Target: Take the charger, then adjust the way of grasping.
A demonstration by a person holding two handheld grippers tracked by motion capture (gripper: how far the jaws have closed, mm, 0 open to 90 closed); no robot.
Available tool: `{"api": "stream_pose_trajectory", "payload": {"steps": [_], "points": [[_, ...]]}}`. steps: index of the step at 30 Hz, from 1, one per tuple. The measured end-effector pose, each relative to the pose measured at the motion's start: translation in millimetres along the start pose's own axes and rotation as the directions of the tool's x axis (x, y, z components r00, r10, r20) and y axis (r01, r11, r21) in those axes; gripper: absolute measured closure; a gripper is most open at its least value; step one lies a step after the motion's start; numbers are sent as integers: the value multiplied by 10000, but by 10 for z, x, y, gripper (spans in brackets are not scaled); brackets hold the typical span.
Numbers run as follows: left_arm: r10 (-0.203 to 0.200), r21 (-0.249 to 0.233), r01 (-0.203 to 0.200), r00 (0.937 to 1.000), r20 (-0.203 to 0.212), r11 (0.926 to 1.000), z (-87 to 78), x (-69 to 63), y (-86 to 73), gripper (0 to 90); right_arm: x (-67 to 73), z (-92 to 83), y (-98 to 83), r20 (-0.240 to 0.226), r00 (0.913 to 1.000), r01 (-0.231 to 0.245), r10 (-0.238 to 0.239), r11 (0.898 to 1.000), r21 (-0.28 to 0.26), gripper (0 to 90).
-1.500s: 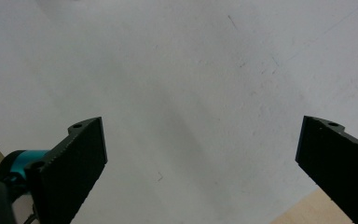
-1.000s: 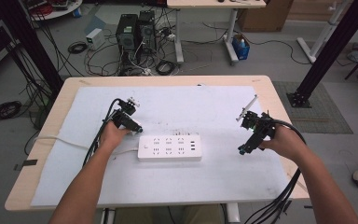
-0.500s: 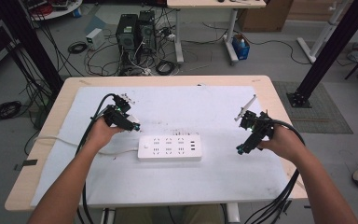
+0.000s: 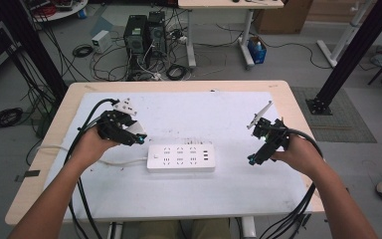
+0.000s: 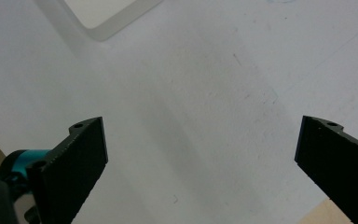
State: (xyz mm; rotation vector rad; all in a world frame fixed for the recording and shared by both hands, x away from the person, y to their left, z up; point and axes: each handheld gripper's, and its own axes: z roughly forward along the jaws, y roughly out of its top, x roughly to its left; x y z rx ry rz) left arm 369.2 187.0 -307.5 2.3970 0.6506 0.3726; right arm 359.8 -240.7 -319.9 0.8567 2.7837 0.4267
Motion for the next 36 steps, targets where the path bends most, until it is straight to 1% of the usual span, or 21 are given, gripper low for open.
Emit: {"api": "stream_pose_trajectory", "payload": {"steps": [6, 8, 9, 10, 12, 13, 18, 19, 20, 22, 23, 24, 25, 26, 28, 31, 32, 33, 34, 35, 36], "points": [[158, -154, -157, 9999, 56, 9998, -97, -47, -10, 425, 38, 7, 60, 100, 9999, -35, 34, 10000, 90, 16], [244, -159, -243, 9997, 82, 9996, -108, -56, -10, 425, 43, 8, 65, 97, 9998, -146, 145, 9999, 63, 16], [358, -206, -355, 9993, 127, 9992, -132, -85, 7, 425, 38, -18, 81, 216, 9988, -439, 439, 9990, -36, 16], [430, -213, -427, 9989, 164, 9989, -141, -107, 27, 425, 38, -18, 81, 216, 9988, -439, 439, 9990, -36, 16], [648, -315, -641, 9977, 216, 9974, -157, -152, 76, 425, 37, -37, 86, 179, 9977, -644, 649, 9975, -275, 16], [911, -358, -901, 9955, 270, 9953, -167, -187, 128, 425, 46, -62, 88, 26, 9973, -730, 732, 9956, -580, 16], [1071, -424, -1055, 9936, 359, 9935, -165, -201, 168, 426, 60, -106, 96, 45, 9925, -1208, 1219, 9876, -1007, 16], [1240, -629, -1206, 9909, 526, 9907, -156, -220, 219, 426, 60, -106, 96, 45, 9925, -1208, 1219, 9876, -1007, 16], [1370, -659, -1328, 9885, 635, 9890, -151, -229, 240, 425, 80, -133, 105, -307, 9847, -1742, 1717, 9770, -1230, 16], [1582, -724, -1527, 9843, 788, 9856, -128, -262, 280, 425, 112, -142, 120, -665, 9791, -2001, 1922, 9687, -1468, 16], [1764, -713, -1706, 9807, 844, 9828, -115, -272, 303, 425, 129, -145, 131, -967, 9731, -2227, 2092, 9614, -1615, 17], [1764, -713, -1706, 9807, 844, 9828, -115, -272, 303, 425, 142, -145, 141, -1203, 9683, -2385, 2191, 9539, -1822, 17], [1942, -857, -1867, 9769, 890, 9787, -85, -299, 339, 425, 142, -145, 141, -1203, 9683, -2385, 2191, 9539, -1822, 17], [2050, -903, -1965, 9740, 969, 9763, -71, -315, 367, 425, 170, -142, 157, -1602, 9549, -2799, 2498, 9376, -2062, 16], [2195, -1014, -2093, 9702, 1027, 9726, -44, -345, 404, 425, 199, -124, 177, -2080, 9422, -3085, 2626, 9222, -2331, 16], [2502, -1107, -2379, 9614, 1147, 9650, 9, -417, 476, 425, 251, -88, 210, -2858, 9143, -3635, 2869, 8926, -2668, 16], [2645, -1125, -2519, 9574, 1160, 9612, 26, -441, 500, 425, 259, -76, 219, -3048, 9067, -3759, 2916, 8864, -2702, 16], [2747, -1185, -2610, 9541, 1196, 9580, 44, -467, 522, 426, 270, -59, 231, -3346, 8939, -3953, 2984, 8766, -2745, 16], [2747, -1185, -2610, 9541, 1196, 9580, 44, -467, 522, 425, 270, -59, 231, -3346, 8939, -3953, 2984, 8766, -2745, 16], [2947, -1306, -2788, 9475, 1239, 9514, 81, -531, 566, 425, 279, -44, 238, -3688, 8774, -4183, 3069, 8658, -2745, 16], [3072, -1330, -2910, 9435, 1245, 9474, 102, -560, 588, 425, 289, 10, 257, -4573, 8323, -4686, 3134, 8385, -2780, 16]]}}
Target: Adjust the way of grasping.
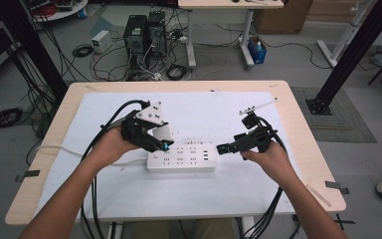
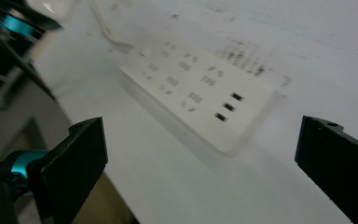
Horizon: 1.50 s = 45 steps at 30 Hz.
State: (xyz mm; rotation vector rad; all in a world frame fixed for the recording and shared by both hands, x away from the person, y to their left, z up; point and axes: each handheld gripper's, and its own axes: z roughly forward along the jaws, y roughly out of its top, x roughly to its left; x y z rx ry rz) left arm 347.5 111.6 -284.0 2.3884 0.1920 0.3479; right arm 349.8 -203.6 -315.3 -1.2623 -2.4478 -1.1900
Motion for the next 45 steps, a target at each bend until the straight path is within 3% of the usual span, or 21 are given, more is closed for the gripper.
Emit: {"api": "stream_pose_trajectory", "payload": {"steps": [2, 4, 6, 8, 10, 13, 14, 16, 26, 27, 28, 32, 36, 41, 44, 45], "points": [[240, 103, -241, 9997, 91, 9997, 62, -45, 52, 425, -9, 52, -2, -673, 9963, -553, 538, 9983, -194, 16], [353, 39, -354, 9992, 212, 9994, 122, -87, 95, 425, -16, 106, 2, -1289, 9872, -989, 939, 9945, -330, 16], [501, -26, -500, 9982, 322, 9987, 167, -109, 133, 425, -13, 157, 13, -1667, 9793, -1231, 1149, 9916, -401, 16], [520, -82, -517, 9978, 421, 9986, 222, -129, 156, 425, -8, 179, 19, -1764, 9766, -1324, 1230, 9903, -426, 16], [580, -66, -578, 9968, 550, 9983, 278, -144, 179, 425, 5, 232, 50, -2295, 9615, -1668, 1513, 9847, -496, 16], [601, -185, -590, 9961, 645, 9981, 336, -156, 204, 425, 15, 257, 67, -2557, 9529, -1818, 1630, 9820, -512, 17], [569, -213, -556, 9962, 659, 9982, 349, -162, 210, 425, 15, 287, 79, -2837, 9428, -1963, 1750, 9794, -482, 18], [608, -258, -591, 9956, 715, 9979, 383, -167, 230, 425, 15, 312, 88, -3085, 9313, -2171, 1935, 9752, -438, 41], [729, -420, -698, 9943, 778, 9967, 464, -204, 310, 425, 17, 440, 139, -3518, 9055, -2599, 2373, 9655, -177, 63], [756, -448, -722, 9940, 796, 9964, 474, -224, 332, 425, 21, 466, 146, -3735, 8990, -2594, 2286, 9652, -336, 196], [788, -405, -758, 9939, 768, 9963, 476, -227, 336, 425, 21, 476, 149, -3820, 8932, -2683, 2373, 9629, -294, 196], [860, -346, -836, 9934, 754, 9959, 488, -239, 343, 425, 18, 522, 151, -3767, 8926, -2688, 2478, 9632, -33, 197], [905, -392, -878, 9934, 710, 9954, 499, -256, 358, 425, 16, 557, 140, -3965, 8779, -2909, 2684, 9567, 35, 264], [1020, -274, -1004, 9928, 630, 9946, 521, -274, 369, 425, 31, 610, 138, -4178, 8665, -2945, 2731, 9555, 139, 341], [1039, -291, -1023, 9927, 610, 9943, 528, -271, 367, 425, 41, 629, 139, -4179, 8642, -2952, 2800, 9550, 294, 372], [1061, -267, -1046, 9924, 621, 9942, 524, -269, 371, 425, 42, 637, 136, -4150, 8672, -2903, 2751, 9565, 276, 389]]}}
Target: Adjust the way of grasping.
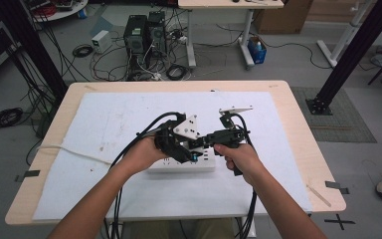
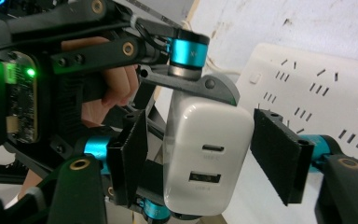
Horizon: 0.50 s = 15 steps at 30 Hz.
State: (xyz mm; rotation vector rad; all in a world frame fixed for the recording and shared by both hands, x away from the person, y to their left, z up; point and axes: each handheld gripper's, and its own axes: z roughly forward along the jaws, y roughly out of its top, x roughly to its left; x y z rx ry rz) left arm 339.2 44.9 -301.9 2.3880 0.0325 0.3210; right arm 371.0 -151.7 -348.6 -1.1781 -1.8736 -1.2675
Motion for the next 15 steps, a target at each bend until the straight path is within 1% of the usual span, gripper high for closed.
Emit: {"api": "stream_pose_trajectory", "payload": {"steps": [4, 5, 6, 7, 9, 10, 11, 12, 13, 14, 15], "points": [[50, -11, -50, 10000, -40, 10000, 6, -8, 3, 425, -12, 13, -4, -33, 10000, -70, 70, 10000, -22, 476], [75, 7, -75, 10000, -55, 10000, 6, -11, 4, 425, -12, 13, -4, -33, 10000, -70, 70, 10000, -22, 476], [155, 93, -154, 9998, -135, 9998, 13, -19, 6, 425, -28, 21, -8, -237, 9996, -164, 164, 9999, -16, 554], [171, 108, -169, 9997, -171, 9998, 18, -24, 6, 425, -27, 22, -13, -269, 9994, -220, 218, 9998, -41, 581], [295, 207, -288, 9990, -345, 9994, 23, -36, 8, 425, -38, 22, -18, -304, 9988, -396, 393, 9992, -97, 596], [215, 254, -207, 9993, -314, 9995, 31, -31, 8, 417, -40, 20, -23, -261, 9987, -437, 433, 9989, -178, 620], [10, 288, 0, 9994, -333, 9996, 38, -22, 5, 373, -37, 23, -28, -107, 9994, -333, 330, 9992, -240, 620], [-175, 338, 189, 9989, -432, 9992, 37, -13, -3, 299, -42, 24, -34, 28, 9998, -218, 219, 9995, -246, 621], [-325, 346, 340, 9985, -431, 9988, 25, -1, -18, 258, -39, 20, -39, 180, 9996, -203, 208, 9995, -233, 621], [-447, 274, 460, 9980, -438, 9986, 4, 8, -39, 254, -40, 8, -45, 442, 9990, -4, 16, 9997, -252, 621], [-573, 219, 583, 9973, -457, 9981, -22, 18, -63, 254, -41, -7, -52, 586, 9983, 55, -37, 9995, -314, 621]]}}
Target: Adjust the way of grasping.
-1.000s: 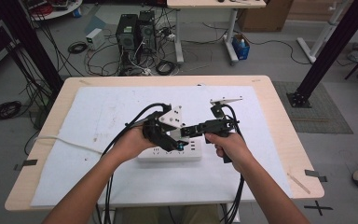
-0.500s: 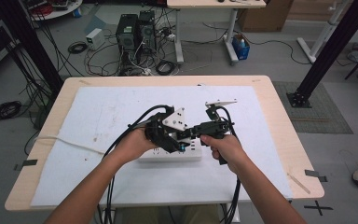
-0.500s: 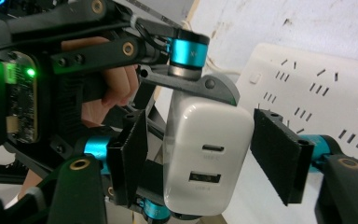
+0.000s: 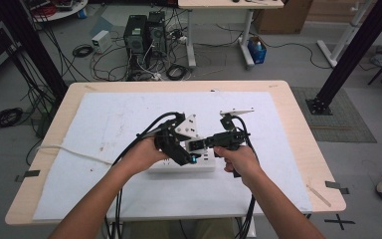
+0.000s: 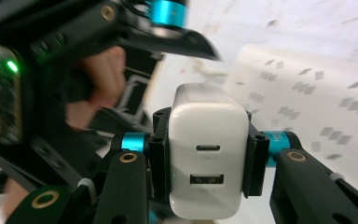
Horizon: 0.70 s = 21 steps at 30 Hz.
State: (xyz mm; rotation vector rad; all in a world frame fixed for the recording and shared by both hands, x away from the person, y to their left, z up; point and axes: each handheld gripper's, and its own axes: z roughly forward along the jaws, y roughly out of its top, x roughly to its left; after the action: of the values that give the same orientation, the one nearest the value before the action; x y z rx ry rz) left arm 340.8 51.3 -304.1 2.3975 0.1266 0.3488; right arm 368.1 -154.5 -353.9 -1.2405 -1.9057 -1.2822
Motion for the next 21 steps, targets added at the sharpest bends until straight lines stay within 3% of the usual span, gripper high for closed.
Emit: {"api": "stream_pose_trajectory", "payload": {"steps": [4, 7, 9, 11, 12, 13, 15, 18, 21], "points": [[-707, 222, 706, 9975, 38, 9973, -100, 68, -133, 209, -16, -116, -3, 793, 9955, 543, -521, 9982, -255, 621], [-1228, 731, 1245, 9921, -268, 9895, -201, 133, -273, 209, -18, -229, -8, 1591, 9817, 1096, -1043, 9937, -250, 621], [-1603, 1074, 1640, 9861, -428, 9806, -274, 185, -381, 209, -18, -315, -15, 1988, 9716, 1352, -1284, 9906, -205, 621], [-1950, 1389, 2008, 9793, -541, 9697, -358, 238, -490, 209, 1, -395, -21, 2577, 9522, 1661, -1639, 9860, 134, 621], [-1950, 1389, 2008, 9793, -541, 9697, -358, 238, -490, 209, 5, -430, -22, 2848, 9416, 1764, -1795, 9836, 366, 621], [-2139, 1467, 2214, 9747, -653, 9641, -401, 259, -544, 209, 5, -430, -22, 2848, 9416, 1764, -1795, 9836, 366, 621], [-2385, 1660, 2514, 9666, -939, 9535, -494, 301, -649, 209, 20, -501, -31, 3307, 9161, 2139, -2267, 9740, 751, 621], [-2734, 1727, 2941, 9526, -1338, 9400, -651, 339, -798, 209, 41, -608, -47, 3877, 8840, 2378, -2613, 9653, 1083, 621], [-2995, 1856, 3292, 9386, -1711, 9258, -791, 375, -940, 209, 41, -722, -33, 4239, 8632, 2454, -2743, 9616, 1226, 621]]}}
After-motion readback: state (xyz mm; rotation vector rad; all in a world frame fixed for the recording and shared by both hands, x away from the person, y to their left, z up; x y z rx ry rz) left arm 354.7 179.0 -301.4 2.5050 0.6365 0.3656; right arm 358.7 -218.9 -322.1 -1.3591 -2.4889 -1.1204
